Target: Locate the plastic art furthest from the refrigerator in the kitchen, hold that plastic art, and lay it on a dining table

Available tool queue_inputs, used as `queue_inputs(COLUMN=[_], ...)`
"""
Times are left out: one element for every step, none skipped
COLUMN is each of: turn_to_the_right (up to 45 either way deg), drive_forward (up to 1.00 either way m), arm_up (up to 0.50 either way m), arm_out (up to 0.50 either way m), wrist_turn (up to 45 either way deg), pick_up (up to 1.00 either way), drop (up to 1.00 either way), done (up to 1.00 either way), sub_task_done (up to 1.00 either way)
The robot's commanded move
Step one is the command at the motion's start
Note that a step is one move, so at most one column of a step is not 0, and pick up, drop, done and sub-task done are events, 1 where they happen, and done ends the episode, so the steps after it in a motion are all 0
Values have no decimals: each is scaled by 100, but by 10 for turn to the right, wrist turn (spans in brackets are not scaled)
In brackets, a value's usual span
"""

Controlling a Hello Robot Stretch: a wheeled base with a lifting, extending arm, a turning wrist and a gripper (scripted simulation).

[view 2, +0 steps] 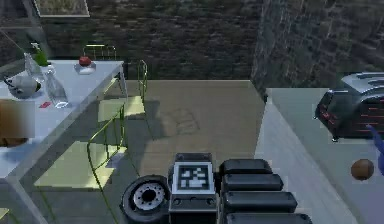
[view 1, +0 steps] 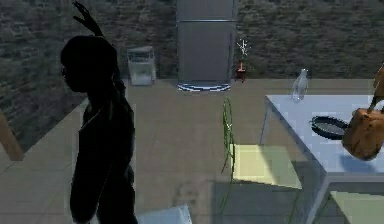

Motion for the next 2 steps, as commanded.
queue_inputs(turn_to_the_right=[-270, 0], drive_forward=[0, 95], arm_up=[0, 0], arm_out=[0, 0], wrist_turn=[0, 0], pick_up=[0, 0], drop=[0, 0], done=[0, 0], sub_task_done=[0, 0])
